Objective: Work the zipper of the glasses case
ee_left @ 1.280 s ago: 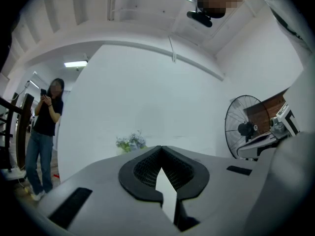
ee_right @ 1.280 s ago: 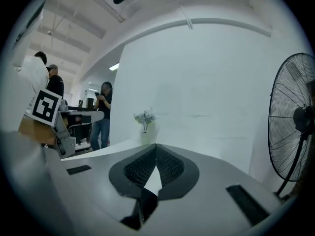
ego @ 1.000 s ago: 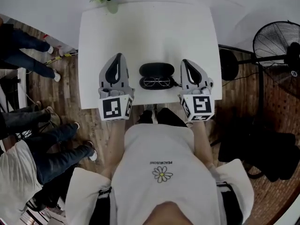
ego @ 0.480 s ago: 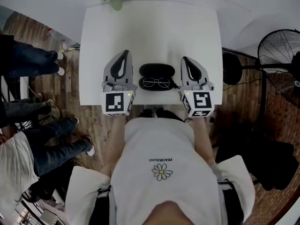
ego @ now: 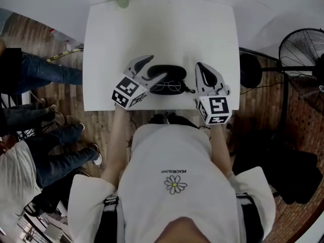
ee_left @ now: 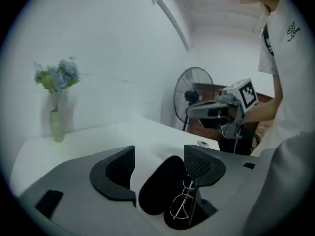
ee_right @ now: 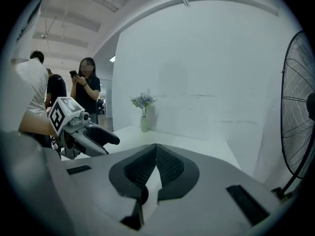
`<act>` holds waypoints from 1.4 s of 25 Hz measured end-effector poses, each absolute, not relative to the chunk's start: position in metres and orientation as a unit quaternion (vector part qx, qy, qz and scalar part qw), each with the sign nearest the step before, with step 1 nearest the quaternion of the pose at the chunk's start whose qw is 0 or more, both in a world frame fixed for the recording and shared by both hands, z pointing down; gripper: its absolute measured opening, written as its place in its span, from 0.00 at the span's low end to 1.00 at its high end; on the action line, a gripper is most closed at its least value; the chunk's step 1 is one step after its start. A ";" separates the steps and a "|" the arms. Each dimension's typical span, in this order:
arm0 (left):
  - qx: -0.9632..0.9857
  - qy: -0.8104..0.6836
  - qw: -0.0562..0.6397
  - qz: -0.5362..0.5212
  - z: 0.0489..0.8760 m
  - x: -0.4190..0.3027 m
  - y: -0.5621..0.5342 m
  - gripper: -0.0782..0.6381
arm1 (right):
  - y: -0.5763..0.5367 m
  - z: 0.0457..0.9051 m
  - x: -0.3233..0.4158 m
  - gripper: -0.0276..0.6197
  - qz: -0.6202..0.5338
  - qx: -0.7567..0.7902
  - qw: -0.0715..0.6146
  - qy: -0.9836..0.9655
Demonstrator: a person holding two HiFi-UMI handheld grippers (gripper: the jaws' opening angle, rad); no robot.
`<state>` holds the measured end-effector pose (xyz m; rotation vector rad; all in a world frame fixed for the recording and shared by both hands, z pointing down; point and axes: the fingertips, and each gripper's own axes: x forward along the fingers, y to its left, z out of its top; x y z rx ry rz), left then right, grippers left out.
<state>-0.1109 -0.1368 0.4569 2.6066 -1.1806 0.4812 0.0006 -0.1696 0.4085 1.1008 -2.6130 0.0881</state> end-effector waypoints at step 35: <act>0.900 -0.220 0.162 0.340 0.499 -0.053 -0.047 0.57 | -0.144 0.464 -0.007 0.05 0.048 0.306 0.225 -0.924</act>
